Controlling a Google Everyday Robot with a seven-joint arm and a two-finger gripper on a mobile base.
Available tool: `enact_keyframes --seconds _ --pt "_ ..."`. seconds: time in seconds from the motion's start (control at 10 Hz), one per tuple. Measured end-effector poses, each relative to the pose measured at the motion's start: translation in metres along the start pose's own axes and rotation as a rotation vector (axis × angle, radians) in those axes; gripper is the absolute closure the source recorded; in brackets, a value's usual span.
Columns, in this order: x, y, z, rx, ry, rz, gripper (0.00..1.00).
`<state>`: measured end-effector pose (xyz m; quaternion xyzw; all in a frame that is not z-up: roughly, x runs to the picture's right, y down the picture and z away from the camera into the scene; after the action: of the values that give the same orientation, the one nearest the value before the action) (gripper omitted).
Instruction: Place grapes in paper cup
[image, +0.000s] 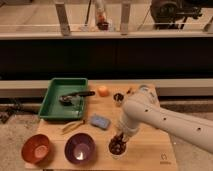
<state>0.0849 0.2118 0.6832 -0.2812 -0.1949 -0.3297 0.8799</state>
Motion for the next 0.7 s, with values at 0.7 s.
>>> enact_keyframes --seconds 0.7 --pt "0.0016 -0.0012 0.0086 0.013 0.035 0.02 0.68"
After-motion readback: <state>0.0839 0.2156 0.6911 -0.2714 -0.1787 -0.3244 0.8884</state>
